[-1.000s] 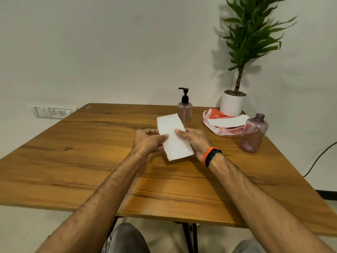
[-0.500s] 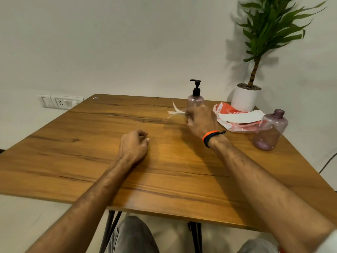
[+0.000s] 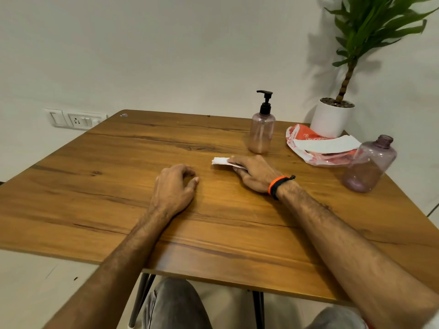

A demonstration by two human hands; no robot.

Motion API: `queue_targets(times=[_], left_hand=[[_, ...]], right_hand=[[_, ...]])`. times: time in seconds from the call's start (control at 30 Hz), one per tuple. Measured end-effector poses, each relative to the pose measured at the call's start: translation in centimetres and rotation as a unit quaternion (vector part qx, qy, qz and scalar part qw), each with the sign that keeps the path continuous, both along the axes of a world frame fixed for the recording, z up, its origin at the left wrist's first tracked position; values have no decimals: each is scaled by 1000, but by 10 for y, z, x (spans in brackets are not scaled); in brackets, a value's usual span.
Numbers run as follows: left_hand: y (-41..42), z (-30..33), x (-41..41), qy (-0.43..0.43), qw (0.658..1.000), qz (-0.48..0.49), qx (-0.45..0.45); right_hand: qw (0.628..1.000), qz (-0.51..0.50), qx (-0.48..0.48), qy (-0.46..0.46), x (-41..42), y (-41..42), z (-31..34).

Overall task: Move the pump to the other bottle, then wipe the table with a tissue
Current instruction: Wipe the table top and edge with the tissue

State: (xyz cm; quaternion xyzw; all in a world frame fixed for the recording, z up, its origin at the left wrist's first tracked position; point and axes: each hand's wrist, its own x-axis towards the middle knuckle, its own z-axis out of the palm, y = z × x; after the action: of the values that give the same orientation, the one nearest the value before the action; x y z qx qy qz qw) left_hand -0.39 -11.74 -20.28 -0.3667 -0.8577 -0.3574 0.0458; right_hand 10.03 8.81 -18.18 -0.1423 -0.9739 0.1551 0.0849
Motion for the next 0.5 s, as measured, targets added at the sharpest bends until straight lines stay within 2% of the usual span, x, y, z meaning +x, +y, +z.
queue_targets(times=[0.13, 0.5], left_hand=[[0, -1, -1, 4, 1000, -4, 2], [2, -4, -1, 5, 1000, 7, -18]], right_hand=[[999, 24, 7, -41, 2, -2, -2], [993, 52, -78, -70, 13, -19, -6]])
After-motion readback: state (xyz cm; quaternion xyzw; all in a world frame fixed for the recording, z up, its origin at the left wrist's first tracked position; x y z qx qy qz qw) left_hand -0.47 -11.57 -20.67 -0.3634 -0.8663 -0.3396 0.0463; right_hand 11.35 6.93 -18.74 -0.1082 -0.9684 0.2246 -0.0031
